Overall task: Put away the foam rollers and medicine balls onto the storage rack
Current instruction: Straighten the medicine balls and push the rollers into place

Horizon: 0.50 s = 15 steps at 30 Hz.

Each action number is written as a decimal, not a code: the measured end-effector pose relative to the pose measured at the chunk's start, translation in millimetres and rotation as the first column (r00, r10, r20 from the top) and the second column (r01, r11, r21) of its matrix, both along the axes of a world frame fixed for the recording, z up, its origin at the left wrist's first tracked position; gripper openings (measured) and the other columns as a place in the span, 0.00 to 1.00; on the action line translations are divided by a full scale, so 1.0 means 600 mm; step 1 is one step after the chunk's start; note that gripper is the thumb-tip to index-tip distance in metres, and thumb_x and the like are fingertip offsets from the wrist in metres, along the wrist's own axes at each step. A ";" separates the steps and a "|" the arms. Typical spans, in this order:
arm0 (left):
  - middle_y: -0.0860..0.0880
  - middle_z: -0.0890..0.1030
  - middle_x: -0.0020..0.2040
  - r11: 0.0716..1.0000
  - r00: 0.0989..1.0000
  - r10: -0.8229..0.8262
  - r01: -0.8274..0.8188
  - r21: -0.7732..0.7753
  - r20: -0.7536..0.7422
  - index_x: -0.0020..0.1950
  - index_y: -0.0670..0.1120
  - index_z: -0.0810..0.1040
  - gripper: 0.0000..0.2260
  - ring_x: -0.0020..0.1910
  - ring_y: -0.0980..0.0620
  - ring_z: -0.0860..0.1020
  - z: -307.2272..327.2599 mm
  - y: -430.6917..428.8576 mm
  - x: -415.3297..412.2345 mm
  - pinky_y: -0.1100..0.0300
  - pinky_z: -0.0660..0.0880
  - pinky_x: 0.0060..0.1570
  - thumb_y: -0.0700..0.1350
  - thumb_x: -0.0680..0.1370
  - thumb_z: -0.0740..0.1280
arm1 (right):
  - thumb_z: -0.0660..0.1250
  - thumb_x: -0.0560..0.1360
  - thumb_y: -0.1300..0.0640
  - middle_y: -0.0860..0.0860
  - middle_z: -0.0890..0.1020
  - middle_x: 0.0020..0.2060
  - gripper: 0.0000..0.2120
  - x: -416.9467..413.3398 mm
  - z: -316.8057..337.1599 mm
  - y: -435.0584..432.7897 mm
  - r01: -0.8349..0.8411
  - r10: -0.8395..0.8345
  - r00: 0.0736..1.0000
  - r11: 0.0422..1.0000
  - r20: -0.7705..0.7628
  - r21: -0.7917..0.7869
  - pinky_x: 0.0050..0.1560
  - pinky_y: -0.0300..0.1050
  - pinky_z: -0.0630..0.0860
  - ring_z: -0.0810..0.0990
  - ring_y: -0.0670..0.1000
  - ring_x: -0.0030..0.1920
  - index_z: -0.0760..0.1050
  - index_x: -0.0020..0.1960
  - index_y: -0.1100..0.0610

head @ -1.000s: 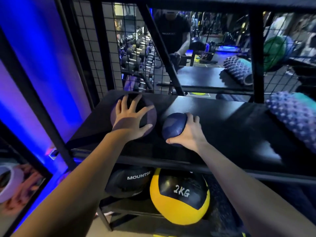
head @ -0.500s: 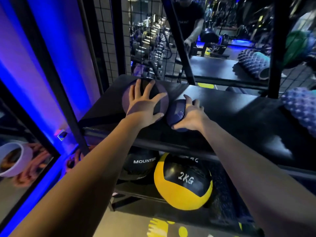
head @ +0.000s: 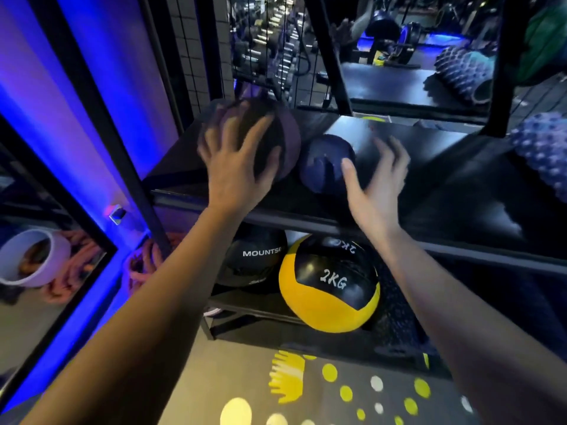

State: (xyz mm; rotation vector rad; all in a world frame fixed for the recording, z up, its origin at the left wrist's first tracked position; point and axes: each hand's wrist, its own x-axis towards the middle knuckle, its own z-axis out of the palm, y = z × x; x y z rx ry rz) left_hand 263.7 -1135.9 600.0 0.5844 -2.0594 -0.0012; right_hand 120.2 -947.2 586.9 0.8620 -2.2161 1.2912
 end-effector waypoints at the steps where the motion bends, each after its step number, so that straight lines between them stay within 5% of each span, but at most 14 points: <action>1: 0.41 0.75 0.67 0.999 0.994 0.032 -0.029 0.034 -0.105 0.67 0.53 0.79 0.18 0.66 0.34 0.71 -0.027 0.020 0.014 0.43 0.65 0.64 0.55 0.79 0.67 | 0.67 0.80 0.45 0.60 0.67 0.70 0.26 0.019 -0.025 0.019 0.036 -0.038 0.998 0.999 -0.044 -0.041 0.71 0.55 0.62 0.67 0.59 0.71 0.70 0.72 0.59; 3: 0.40 0.77 0.55 0.995 0.998 0.044 -0.040 0.088 -0.042 0.57 0.47 0.81 0.12 0.55 0.36 0.74 -0.103 0.055 0.042 0.45 0.67 0.54 0.50 0.77 0.68 | 0.66 0.81 0.49 0.61 0.71 0.63 0.19 0.057 -0.084 0.054 0.047 -0.048 0.996 0.999 -0.076 -0.021 0.65 0.56 0.65 0.70 0.60 0.65 0.73 0.67 0.60; 6: 0.42 0.75 0.48 0.985 0.948 -0.088 0.036 0.169 0.307 0.52 0.46 0.78 0.11 0.49 0.37 0.75 -0.232 0.096 0.090 0.45 0.70 0.48 0.50 0.74 0.65 | 0.65 0.81 0.50 0.59 0.72 0.57 0.16 0.103 -0.179 0.092 -0.032 0.034 0.999 0.996 -0.023 0.081 0.61 0.56 0.66 0.73 0.61 0.60 0.76 0.61 0.60; 10: 0.45 0.75 0.49 0.903 0.846 -0.147 -0.097 0.419 0.512 0.55 0.47 0.77 0.16 0.50 0.37 0.77 -0.390 0.100 0.136 0.45 0.75 0.46 0.53 0.71 0.62 | 0.64 0.78 0.48 0.56 0.75 0.53 0.14 0.128 -0.321 0.103 -0.115 0.103 0.993 0.933 0.052 0.341 0.52 0.58 0.74 0.76 0.61 0.53 0.77 0.57 0.57; 15: 0.40 0.76 0.56 0.807 0.770 -0.161 -0.257 0.531 0.617 0.64 0.43 0.75 0.20 0.53 0.34 0.76 -0.522 0.067 0.185 0.42 0.77 0.49 0.45 0.73 0.70 | 0.66 0.74 0.48 0.57 0.75 0.59 0.21 0.130 -0.470 0.099 -0.185 0.060 0.974 0.770 0.220 0.611 0.59 0.61 0.75 0.75 0.63 0.60 0.75 0.63 0.57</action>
